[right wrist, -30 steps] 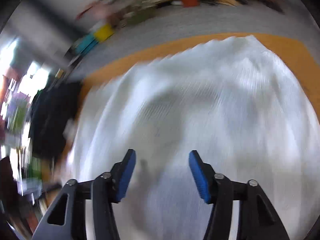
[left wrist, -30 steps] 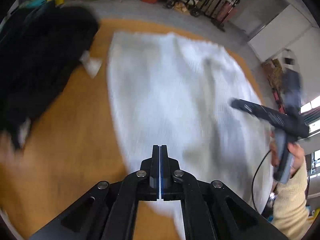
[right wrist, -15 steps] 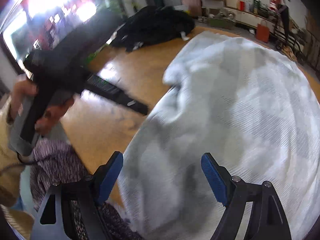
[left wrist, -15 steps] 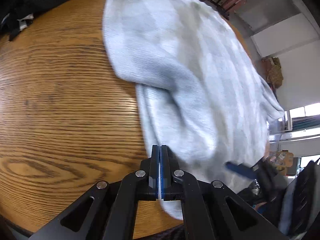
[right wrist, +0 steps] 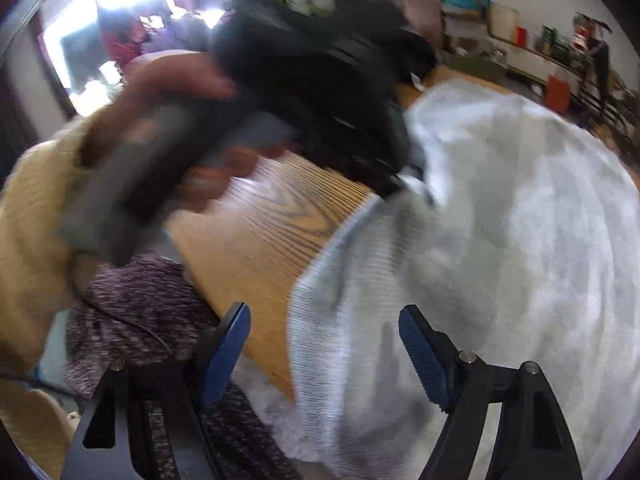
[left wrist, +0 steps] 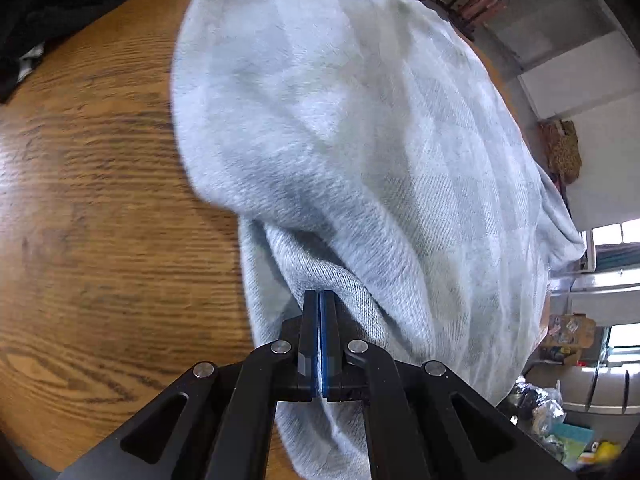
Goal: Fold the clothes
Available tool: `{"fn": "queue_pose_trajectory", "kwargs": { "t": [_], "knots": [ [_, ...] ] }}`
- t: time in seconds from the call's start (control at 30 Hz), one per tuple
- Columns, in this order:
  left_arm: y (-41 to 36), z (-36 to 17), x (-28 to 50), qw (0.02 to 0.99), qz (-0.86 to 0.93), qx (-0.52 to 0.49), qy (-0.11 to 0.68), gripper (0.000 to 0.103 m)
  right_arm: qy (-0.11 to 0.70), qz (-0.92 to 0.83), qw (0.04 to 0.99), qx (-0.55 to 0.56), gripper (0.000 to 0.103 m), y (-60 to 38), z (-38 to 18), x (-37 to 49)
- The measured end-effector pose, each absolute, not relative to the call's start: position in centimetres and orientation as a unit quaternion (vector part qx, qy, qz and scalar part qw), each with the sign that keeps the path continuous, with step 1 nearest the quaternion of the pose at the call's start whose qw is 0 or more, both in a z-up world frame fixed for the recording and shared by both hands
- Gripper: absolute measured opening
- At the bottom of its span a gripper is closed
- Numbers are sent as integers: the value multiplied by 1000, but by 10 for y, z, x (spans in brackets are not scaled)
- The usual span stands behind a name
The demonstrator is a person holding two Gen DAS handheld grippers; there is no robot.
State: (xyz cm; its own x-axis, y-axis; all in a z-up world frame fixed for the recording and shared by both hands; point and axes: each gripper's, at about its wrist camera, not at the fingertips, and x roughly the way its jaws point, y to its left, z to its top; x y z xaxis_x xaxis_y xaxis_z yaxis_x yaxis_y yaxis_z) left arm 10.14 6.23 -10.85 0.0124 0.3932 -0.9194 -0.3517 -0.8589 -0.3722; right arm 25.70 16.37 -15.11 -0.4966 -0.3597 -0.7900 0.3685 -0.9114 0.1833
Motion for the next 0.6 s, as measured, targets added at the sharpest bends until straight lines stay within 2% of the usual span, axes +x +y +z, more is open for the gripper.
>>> {"fn": "queue_pose_trajectory", "kwargs": {
  "t": [0.07,0.17,0.23,0.4,0.47,0.53,0.6],
  "knots": [
    [70,-108,100,265,703,-659,0,1,3,-861,232,452,80,157,-152,257],
    [74,-110,96,266,699,-664,5,1,4,-852,241,466,73,148,-163,250],
    [72,-113,90,270,692,-669,-9,1,5,-845,230,482,64,144,-176,242],
    [68,-121,74,277,671,-685,-66,1,27,-847,199,493,58,139,-187,228],
    [63,-121,74,282,666,-686,-87,1,64,-850,177,491,50,131,-188,228],
    [56,-119,76,291,662,-683,-103,1,94,-854,152,488,30,127,-189,228],
    [46,-120,76,291,650,-687,-140,1,62,-858,139,491,19,137,-188,224]
  ]
}}
